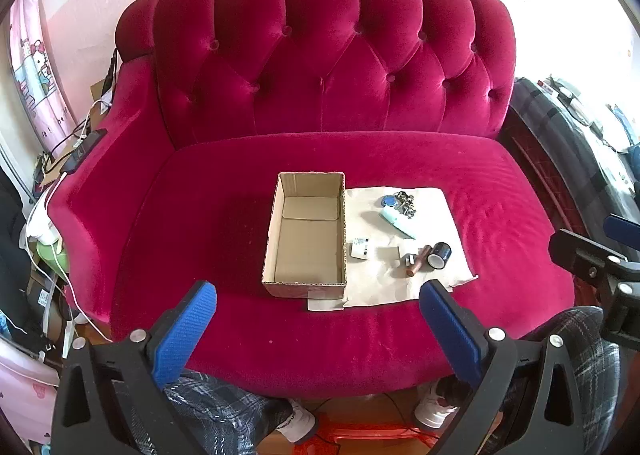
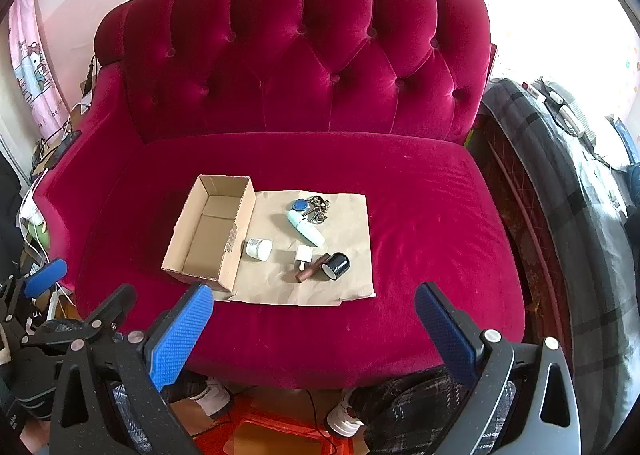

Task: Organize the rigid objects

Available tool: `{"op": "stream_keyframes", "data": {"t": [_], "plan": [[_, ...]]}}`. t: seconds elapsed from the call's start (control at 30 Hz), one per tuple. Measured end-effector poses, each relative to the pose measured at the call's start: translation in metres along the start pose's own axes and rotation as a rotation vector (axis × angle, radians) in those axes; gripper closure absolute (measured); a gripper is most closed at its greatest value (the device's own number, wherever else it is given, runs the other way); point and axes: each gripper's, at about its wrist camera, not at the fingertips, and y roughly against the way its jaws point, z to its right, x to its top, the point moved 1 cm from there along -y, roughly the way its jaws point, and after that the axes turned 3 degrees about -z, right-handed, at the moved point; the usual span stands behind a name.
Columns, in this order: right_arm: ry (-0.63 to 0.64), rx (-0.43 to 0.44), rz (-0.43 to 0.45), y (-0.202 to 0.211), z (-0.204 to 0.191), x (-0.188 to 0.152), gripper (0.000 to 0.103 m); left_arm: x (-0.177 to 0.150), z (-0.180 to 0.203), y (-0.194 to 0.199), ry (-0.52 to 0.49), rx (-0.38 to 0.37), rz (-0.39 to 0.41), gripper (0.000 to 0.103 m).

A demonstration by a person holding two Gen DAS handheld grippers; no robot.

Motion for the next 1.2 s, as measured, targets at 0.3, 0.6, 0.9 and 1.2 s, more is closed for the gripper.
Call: {"op": "stream_keyframes", "data": {"t": [0.3,0.6,0.9,1.2], "plan": [[-0.005,0.002,-0.007,-0.007,0.003,0.008,0.0,0.008,-0.006,-0.012,0.004,-0.008,-0.015,0.0],[0.008,0.008,-0.014,-0.026,0.005,0.022,0.0,0.018,-0.027,-0.045,0.019,0.014,-0.049,0.0],[0.002,0.067,-0.028,-0.061,0.007,0.034,0.0,0.027,-0.043,-0.086,0.028,0.002,-0.089,0.0],[-0.022,0.102,-0.047,-0.118,0.02,0.047,0.0,0.041,-0.053,-0.125,0.012,0.004,-0.101,0.0]]}}
